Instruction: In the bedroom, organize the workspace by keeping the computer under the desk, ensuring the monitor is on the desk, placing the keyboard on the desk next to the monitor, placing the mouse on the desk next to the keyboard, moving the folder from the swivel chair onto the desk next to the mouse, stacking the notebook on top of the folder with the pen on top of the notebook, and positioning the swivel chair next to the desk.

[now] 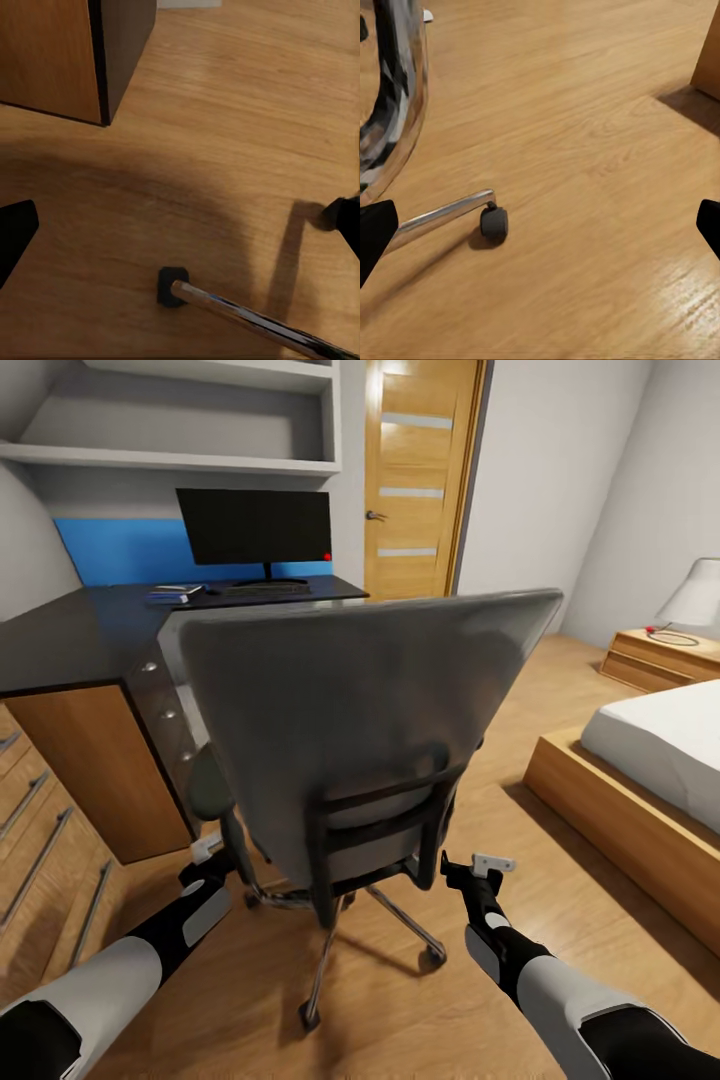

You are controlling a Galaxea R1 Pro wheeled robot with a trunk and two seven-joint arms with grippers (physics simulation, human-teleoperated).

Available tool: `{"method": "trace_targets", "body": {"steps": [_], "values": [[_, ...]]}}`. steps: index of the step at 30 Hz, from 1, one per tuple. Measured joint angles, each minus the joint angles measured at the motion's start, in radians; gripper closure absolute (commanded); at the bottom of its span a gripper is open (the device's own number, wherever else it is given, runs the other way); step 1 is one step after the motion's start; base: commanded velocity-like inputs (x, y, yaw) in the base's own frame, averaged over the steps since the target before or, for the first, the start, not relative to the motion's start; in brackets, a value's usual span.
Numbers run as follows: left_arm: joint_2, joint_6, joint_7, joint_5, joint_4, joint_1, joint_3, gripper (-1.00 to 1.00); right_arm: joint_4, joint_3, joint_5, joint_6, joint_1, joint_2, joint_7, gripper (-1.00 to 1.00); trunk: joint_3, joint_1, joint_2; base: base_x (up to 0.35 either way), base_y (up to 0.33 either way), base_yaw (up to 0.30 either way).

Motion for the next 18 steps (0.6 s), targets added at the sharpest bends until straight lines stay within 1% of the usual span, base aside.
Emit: {"method": "trace_targets", "body": {"steps": [5, 6, 9, 13, 18], "values": [[0.0, 0.0, 0.0, 0.0, 0.0, 0.0, 0.0, -1.0, 0.0, 0.0, 0.0, 0.0, 0.0, 0.001, 0.0, -1.0, 0.0, 0.0, 0.0, -0.26, 0.167, 0.0], [0.0, 0.0, 0.001, 0.0, -0.001, 0.0, 0.0, -1.0, 0.001, -0.007, -0.003, -0.002, 0.0, 0.001, -0.002, -1.0, 0.0, 0.0, 0.0, -0.291, 0.121, 0.0], [-0.001, 0.0, 0.002, 0.0, -0.001, 0.0, -0.002, -1.0, 0.002, 0.001, 0.0, 0.0, 0.0, 0.001, -0.001, -1.0, 0.0, 0.0, 0.0, -0.32, 0.037, 0.0], [-0.001, 0.0, 0.003, -0.001, -0.003, 0.0, -0.003, -1.0, 0.002, 0.001, 0.0, -0.001, 0.0, 0.001, -0.001, -1.0, 0.0, 0.0, 0.0, -0.332, -0.057, 0.0], [-0.002, 0.0, 0.003, -0.001, -0.004, 0.0, -0.003, -1.0, 0.002, 0.001, 0.0, 0.0, 0.0, 0.001, -0.001, -1.0, 0.0, 0.0, 0.0, -0.317, -0.152, 0.0]]}}
